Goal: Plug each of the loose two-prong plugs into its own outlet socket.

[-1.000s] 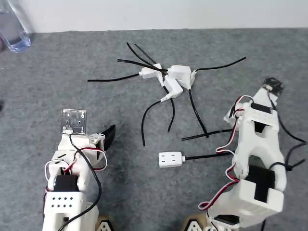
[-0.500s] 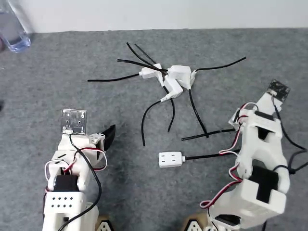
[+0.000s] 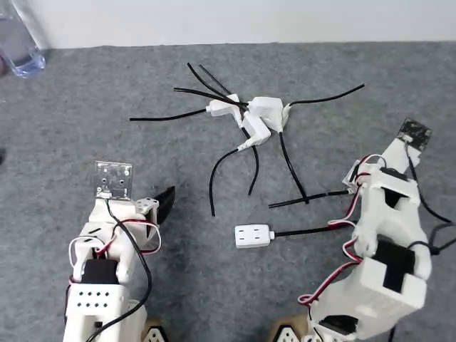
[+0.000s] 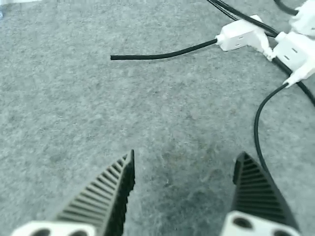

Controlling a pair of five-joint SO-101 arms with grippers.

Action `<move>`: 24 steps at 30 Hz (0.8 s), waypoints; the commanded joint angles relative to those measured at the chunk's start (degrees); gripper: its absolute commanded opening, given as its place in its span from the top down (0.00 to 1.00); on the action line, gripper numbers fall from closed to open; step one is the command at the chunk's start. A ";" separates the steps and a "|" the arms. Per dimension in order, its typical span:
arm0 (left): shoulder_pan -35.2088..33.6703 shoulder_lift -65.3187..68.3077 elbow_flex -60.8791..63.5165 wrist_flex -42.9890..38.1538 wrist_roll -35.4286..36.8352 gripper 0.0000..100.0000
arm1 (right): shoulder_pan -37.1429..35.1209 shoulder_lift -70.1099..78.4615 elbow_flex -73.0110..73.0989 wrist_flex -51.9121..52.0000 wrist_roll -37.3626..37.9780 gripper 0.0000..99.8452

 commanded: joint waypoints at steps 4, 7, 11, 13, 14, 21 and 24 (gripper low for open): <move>0.53 -0.62 -0.22 -1.05 -0.53 0.70 | 0.31 -0.13 -4.22 2.77 0.53 0.85; 0.53 -0.62 -0.22 -1.05 -0.53 0.70 | 0.31 -0.13 -4.22 2.77 0.62 0.85; 0.18 -0.62 -0.22 -1.05 -0.53 0.70 | 0.13 -0.04 -4.48 2.59 6.24 0.93; 0.18 -0.62 -0.22 -1.05 -0.53 0.70 | -0.22 -0.04 -4.48 2.59 8.97 0.97; 0.18 -0.62 -0.22 -1.05 -0.53 0.70 | -0.57 -0.04 -4.48 2.59 10.11 0.98; 0.18 -0.62 -0.22 -1.05 -0.53 0.70 | -0.92 -0.22 -4.48 3.03 15.03 0.99; 0.18 -0.62 -0.22 -1.05 -0.53 0.70 | -1.36 -0.22 -4.48 3.03 16.79 0.99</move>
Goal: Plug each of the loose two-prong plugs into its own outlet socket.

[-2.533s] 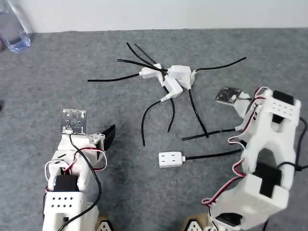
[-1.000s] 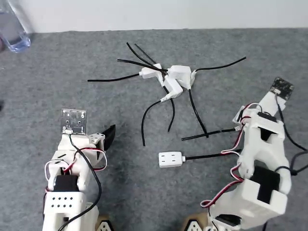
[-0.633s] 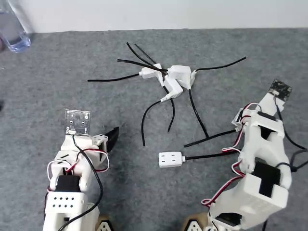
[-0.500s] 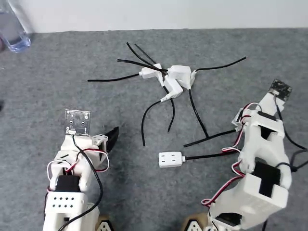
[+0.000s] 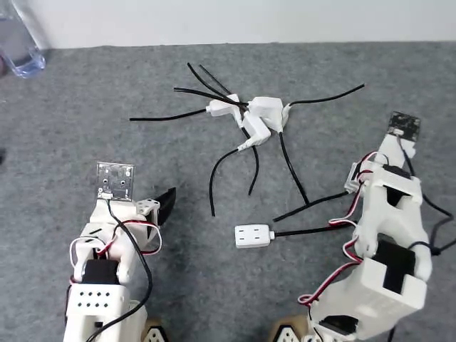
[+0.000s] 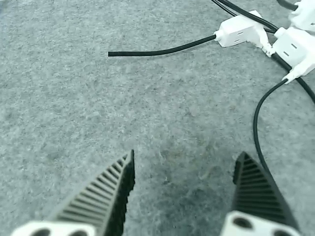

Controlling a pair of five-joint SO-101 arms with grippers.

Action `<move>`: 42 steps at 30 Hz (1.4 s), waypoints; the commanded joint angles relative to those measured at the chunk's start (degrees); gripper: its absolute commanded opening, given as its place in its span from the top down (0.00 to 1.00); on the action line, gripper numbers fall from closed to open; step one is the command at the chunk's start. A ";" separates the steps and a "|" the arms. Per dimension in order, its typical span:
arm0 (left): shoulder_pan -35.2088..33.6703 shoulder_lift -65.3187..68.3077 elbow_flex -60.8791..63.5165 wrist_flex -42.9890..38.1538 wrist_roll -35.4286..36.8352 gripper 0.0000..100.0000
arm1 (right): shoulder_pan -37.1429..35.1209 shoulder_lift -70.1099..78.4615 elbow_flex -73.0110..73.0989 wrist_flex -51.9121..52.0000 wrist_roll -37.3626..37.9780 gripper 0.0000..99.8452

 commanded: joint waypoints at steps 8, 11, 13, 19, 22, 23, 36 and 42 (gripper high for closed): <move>-0.09 -0.62 -0.48 -1.14 -0.53 0.70 | -2.42 -0.75 -2.90 0.92 1.67 0.99; -0.09 -0.62 -0.48 -1.14 -0.53 0.70 | -3.74 -0.66 -3.52 3.65 1.67 0.89; -0.09 -0.62 -0.48 -1.14 -0.53 0.70 | -4.35 -0.31 -4.66 6.64 1.67 0.82; -0.09 -0.70 -0.48 -1.14 -0.53 0.70 | -5.05 -0.13 -6.77 9.01 1.67 0.82; -0.09 -0.70 -0.48 -1.14 -0.53 0.70 | -4.70 -0.13 -6.86 8.75 1.58 0.82; -0.09 -0.70 -0.48 -1.14 -0.53 0.70 | -4.70 -0.04 -6.86 8.75 1.58 0.82; -0.09 -0.70 -0.48 -1.14 -0.53 0.70 | -2.15 18.42 -31.30 26.51 0.79 0.83; -0.09 -0.70 -0.48 -1.14 -0.53 0.70 | -1.63 24.57 -40.00 31.34 8.18 1.00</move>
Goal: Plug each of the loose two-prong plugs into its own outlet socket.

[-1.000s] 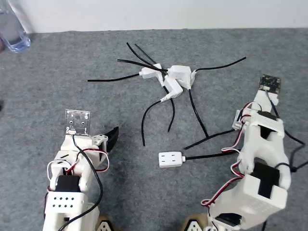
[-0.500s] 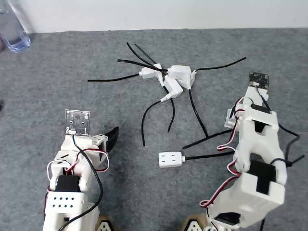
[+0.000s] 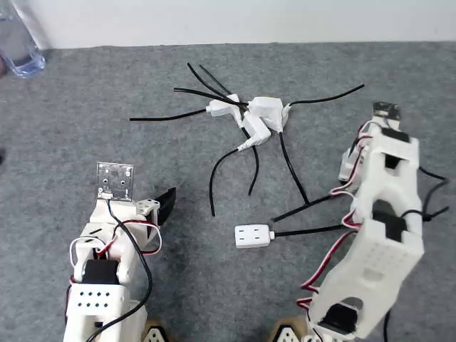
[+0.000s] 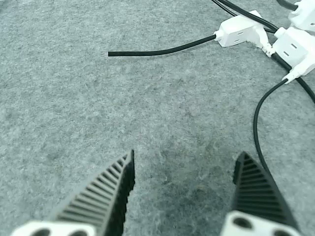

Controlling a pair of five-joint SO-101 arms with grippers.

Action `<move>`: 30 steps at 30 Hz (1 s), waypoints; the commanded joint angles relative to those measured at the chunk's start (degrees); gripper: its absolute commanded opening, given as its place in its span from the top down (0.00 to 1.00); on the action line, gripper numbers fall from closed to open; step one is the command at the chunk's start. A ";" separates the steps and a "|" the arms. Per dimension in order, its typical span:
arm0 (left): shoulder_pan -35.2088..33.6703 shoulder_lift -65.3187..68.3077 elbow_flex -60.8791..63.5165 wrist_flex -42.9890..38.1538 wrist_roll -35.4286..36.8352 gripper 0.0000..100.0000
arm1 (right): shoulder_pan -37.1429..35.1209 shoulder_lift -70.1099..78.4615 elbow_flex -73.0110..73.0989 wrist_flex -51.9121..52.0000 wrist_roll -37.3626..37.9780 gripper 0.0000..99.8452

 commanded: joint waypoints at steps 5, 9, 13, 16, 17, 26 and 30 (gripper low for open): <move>0.00 -0.70 -0.48 -1.32 -0.53 0.70 | 1.19 0.48 -4.57 0.40 6.86 0.99; 0.09 -0.70 -0.48 -1.32 -0.53 0.70 | 1.63 -4.79 -5.71 0.66 7.65 0.99; 0.09 -0.70 -0.40 -1.32 -0.53 0.70 | 1.01 -12.35 -6.42 0.84 12.66 0.99; 0.09 -0.70 -0.40 -1.32 -0.53 0.70 | 0.40 -17.36 -6.42 0.92 15.91 0.99; 0.09 -0.70 -0.40 -1.41 -0.53 0.70 | 0.40 -18.77 -6.42 0.92 16.97 0.99; -0.09 -0.70 -0.40 -1.41 -0.53 0.70 | 0.31 -25.80 -8.18 7.16 41.23 0.99; -0.09 -0.70 -0.40 -1.41 -0.53 0.70 | 0.22 -26.86 -9.85 14.02 60.84 0.99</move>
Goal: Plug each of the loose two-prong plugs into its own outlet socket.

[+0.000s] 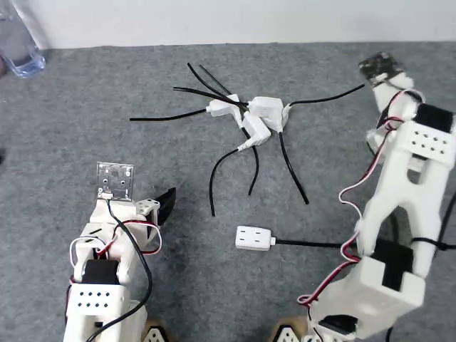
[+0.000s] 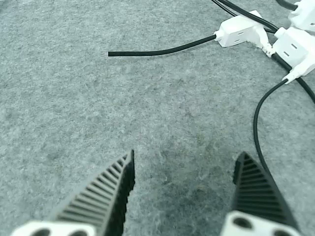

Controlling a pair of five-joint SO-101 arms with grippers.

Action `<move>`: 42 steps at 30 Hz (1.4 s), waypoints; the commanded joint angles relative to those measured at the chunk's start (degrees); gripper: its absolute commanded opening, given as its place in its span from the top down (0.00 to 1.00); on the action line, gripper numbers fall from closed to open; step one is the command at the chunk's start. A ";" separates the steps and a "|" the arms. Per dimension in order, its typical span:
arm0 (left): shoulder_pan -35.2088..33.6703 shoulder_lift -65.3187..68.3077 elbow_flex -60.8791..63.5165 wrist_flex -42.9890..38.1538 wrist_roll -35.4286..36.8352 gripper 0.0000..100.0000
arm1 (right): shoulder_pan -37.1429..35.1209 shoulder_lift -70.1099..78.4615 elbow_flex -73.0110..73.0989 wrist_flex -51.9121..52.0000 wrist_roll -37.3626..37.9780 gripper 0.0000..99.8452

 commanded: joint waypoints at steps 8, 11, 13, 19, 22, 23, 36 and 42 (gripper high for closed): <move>-0.09 -0.70 -0.31 -1.41 -0.53 0.70 | -2.77 -2.86 -2.29 26.59 45.63 0.99; -0.09 -0.70 -0.31 -1.41 -0.53 0.70 | -3.12 -1.01 2.02 26.51 46.33 0.99; -0.09 -0.70 -0.31 -1.41 -0.53 0.70 | -3.03 1.10 5.54 26.51 49.41 0.99; 0.09 -0.70 -0.31 -1.41 -0.53 0.70 | -1.01 6.90 13.89 14.46 50.29 0.99; 0.18 -0.70 -0.31 -1.41 -0.53 0.70 | -1.27 8.57 18.90 6.02 48.70 0.99; 0.26 -0.70 -0.31 -1.41 -0.53 0.70 | -1.63 8.75 20.40 3.65 48.09 0.99; 0.18 -0.70 -0.31 -1.32 -0.53 0.70 | -6.11 7.52 24.35 -7.87 33.14 0.87; 0.26 -0.70 -0.31 -1.32 -0.53 0.70 | -6.20 2.07 25.67 -6.55 31.65 0.81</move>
